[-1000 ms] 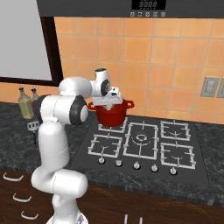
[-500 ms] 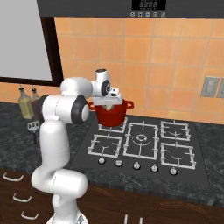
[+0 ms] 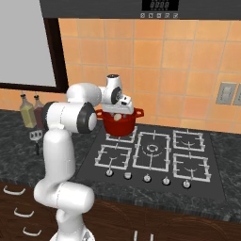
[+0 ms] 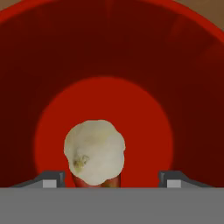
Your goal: Put the garlic and bell pepper in the pot. Retrieve the spatula and lightly stir the vegetables in the pot.
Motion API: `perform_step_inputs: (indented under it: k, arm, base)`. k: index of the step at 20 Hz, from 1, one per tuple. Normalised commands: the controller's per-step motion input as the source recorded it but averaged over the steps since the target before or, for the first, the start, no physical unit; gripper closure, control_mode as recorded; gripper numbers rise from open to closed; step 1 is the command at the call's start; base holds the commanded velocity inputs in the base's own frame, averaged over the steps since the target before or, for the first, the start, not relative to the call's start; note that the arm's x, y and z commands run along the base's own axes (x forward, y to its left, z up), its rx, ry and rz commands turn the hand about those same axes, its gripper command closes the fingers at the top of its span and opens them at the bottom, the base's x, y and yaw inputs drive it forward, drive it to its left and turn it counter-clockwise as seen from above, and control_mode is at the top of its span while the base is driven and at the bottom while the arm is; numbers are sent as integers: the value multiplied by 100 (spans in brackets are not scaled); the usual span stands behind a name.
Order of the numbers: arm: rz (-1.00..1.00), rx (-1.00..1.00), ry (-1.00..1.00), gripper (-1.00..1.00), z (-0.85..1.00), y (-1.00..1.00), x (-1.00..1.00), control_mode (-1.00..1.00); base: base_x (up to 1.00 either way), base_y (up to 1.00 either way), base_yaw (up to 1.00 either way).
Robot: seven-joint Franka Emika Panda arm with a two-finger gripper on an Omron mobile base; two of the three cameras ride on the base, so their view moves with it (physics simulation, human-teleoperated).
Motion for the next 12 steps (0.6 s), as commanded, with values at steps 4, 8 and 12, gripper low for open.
perform_step_inputs:
  k: [4,8,12]
  arm:
    - [-14,1,-15,-100,39,0,-16,-100]
    - [-4,0,-28,-100,65,1,-44,-100]
    - [-1,0,-26,-100,58,8,-61,-100]
  base:
    - [0,0,0]
    - [0,0,0]
    - [0,0,0]
